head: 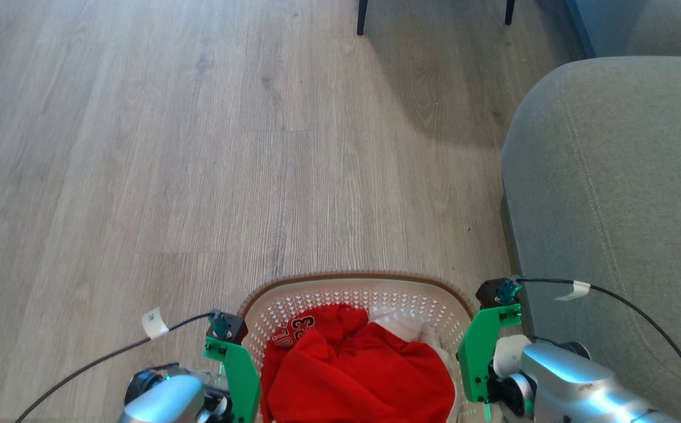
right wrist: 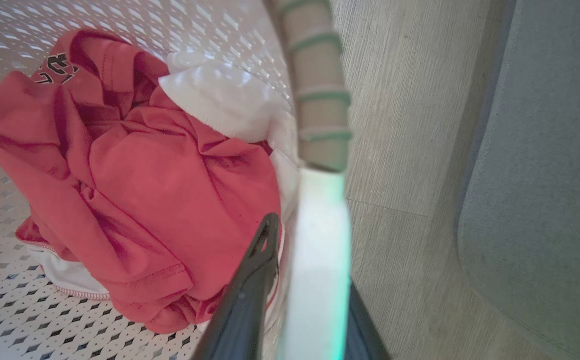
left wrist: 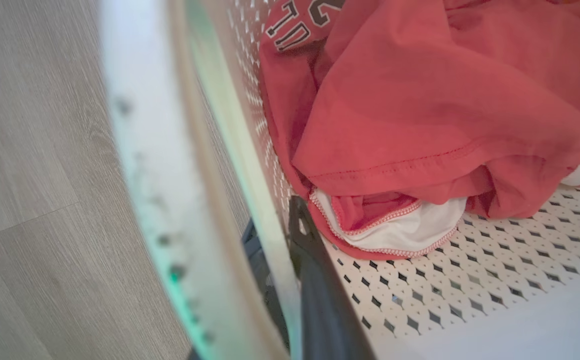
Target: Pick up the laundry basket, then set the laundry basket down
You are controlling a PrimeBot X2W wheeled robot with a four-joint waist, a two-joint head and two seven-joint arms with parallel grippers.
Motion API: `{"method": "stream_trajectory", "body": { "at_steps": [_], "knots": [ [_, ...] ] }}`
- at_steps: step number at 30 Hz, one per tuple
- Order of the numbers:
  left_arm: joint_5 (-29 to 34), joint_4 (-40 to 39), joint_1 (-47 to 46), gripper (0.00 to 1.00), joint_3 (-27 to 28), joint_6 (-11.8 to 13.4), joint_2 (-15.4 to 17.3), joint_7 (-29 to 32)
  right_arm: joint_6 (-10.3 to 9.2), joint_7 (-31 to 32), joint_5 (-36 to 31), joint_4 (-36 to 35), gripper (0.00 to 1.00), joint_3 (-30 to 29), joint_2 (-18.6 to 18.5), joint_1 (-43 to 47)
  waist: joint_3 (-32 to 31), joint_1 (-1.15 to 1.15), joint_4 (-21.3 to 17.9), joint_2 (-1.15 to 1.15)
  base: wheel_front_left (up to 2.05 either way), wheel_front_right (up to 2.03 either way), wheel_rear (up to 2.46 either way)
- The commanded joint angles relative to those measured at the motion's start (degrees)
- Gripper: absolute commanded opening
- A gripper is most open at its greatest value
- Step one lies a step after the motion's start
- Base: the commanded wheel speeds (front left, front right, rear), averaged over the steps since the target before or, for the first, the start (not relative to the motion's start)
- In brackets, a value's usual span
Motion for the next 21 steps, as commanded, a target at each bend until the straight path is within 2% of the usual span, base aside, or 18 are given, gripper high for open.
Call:
{"method": "stream_trajectory", "body": {
  "at_steps": [1,21],
  "knots": [
    [0.6,-1.4,-1.9,0.00,0.1,-0.5,0.2,-0.3,0.94,-0.4,-0.1,-2.5,0.00,0.6,1.2,-0.6,0.0,0.00,0.0,0.00,0.00,0.00,0.00],
    [-0.1,-0.8,-2.1,0.00,0.1,-0.5,0.0,-0.5,0.94,-0.7,-0.3,-2.1,0.00,0.6,1.2,-0.8,0.6,0.00,0.1,0.00,0.00,0.00,0.00]
  ]
}}
